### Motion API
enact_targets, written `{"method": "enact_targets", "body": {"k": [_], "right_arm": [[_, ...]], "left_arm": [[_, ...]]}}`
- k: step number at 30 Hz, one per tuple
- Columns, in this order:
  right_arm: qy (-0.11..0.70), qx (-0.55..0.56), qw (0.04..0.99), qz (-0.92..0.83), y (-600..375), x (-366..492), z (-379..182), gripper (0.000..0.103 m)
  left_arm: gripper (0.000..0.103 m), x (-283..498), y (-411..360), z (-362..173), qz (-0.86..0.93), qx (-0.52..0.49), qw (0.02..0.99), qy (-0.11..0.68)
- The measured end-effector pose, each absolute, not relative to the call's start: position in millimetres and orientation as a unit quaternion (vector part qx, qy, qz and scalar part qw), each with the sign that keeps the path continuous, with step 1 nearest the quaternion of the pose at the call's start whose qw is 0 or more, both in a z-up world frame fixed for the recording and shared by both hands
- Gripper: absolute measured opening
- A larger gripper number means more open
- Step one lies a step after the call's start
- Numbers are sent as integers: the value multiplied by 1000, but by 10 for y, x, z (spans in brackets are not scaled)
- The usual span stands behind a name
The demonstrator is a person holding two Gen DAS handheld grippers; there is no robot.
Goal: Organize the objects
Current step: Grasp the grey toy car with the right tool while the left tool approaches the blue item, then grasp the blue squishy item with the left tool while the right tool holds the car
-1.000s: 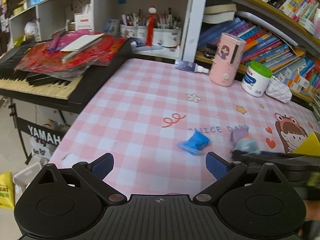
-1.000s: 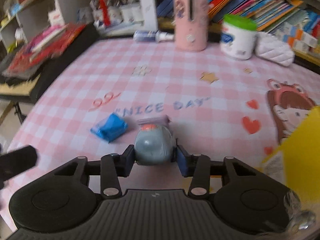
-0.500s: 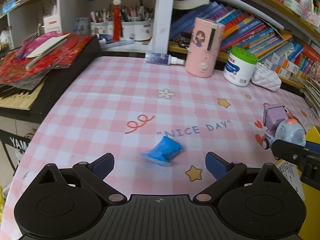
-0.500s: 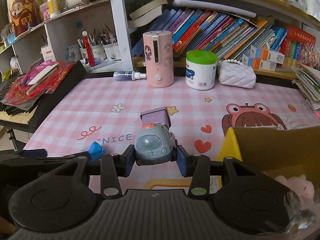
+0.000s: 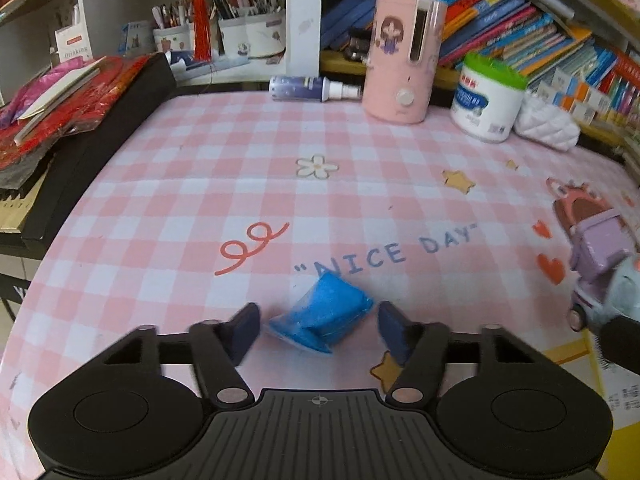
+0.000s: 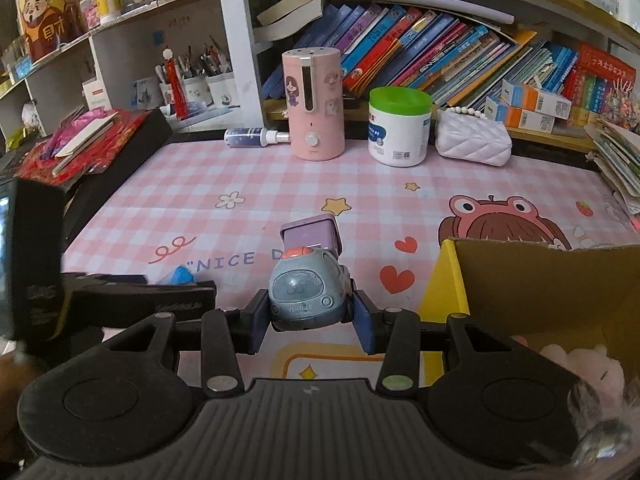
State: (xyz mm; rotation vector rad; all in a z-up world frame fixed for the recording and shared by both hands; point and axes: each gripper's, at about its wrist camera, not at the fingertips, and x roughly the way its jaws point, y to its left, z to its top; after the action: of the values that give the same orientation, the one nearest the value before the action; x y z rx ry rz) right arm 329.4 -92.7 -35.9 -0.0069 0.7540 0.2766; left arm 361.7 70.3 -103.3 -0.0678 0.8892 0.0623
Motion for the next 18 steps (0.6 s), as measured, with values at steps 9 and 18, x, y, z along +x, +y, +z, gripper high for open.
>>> {"method": "enact_targets", "body": {"k": [9, 18], "right_arm": [[381, -11, 913, 147, -899, 3259, -398, 41], [380, -19, 909, 169, -767, 3118, -321, 41]], "left_arm": [[26, 3495, 744, -919, 16, -27, 910, 413], [25, 2923, 936, -462, 9, -62, 923, 381]]}}
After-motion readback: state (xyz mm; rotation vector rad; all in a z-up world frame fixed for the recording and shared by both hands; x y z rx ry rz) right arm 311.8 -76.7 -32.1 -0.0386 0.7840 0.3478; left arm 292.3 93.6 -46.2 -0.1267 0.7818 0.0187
